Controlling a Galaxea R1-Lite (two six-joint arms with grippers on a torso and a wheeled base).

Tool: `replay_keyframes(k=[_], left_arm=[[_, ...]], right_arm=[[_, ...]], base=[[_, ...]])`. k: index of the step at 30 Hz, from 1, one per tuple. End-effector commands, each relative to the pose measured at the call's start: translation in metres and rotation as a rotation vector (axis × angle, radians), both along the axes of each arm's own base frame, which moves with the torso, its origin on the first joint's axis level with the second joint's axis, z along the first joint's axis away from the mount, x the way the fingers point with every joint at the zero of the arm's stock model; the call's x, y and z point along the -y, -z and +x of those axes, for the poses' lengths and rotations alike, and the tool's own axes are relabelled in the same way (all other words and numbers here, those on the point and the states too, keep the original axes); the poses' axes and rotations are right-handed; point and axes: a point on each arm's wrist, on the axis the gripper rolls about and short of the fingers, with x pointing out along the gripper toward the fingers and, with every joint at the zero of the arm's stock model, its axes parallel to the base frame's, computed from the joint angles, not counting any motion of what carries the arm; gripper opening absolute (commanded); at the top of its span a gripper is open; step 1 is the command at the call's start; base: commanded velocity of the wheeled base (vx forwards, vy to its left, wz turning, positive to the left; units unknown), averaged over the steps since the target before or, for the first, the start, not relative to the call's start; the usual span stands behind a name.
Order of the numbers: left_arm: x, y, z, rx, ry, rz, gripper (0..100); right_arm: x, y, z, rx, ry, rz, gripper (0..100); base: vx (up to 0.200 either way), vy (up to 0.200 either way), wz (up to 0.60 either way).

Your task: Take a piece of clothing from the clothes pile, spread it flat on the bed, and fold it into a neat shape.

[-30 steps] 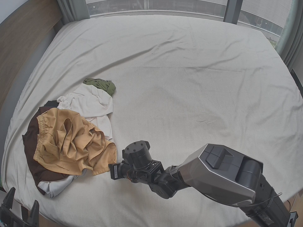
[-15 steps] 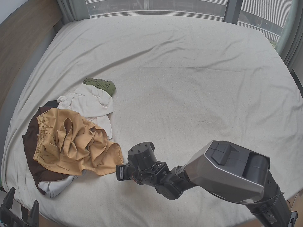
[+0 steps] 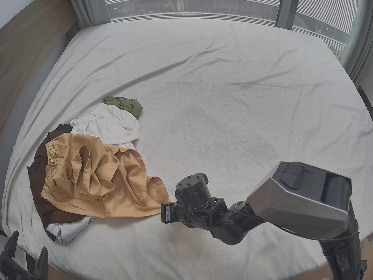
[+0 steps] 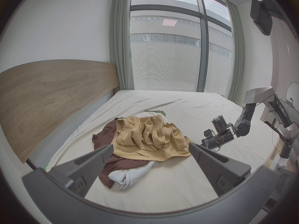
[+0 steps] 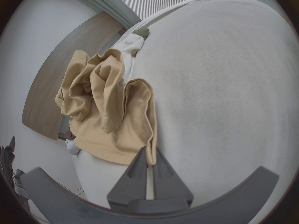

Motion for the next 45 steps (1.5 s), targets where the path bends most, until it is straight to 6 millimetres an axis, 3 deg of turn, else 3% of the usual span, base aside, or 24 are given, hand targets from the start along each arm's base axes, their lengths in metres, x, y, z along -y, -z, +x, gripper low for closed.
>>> replay_keyframes(k=[1, 30, 45], left_arm=[[0.0, 0.005, 0.0, -0.001, 0.0, 0.0, 100], [0.0, 0.005, 0.0, -0.001, 0.002, 0.006, 100], [0.0, 0.005, 0.0, -0.001, 0.0, 0.006, 100]], right_arm=[[0.013, -0.01, 0.001, 0.018, 0.025, 0.008, 0], [0.127, -0.038, -0.011, 0.016, 0.272, -0.053, 0], [0.168, -0.025, -0.033, -0.008, 0.341, -0.092, 0]], base=[[0.0, 0.0, 0.0], [0.0, 0.0, 0.0], [0.0, 0.0, 0.0]])
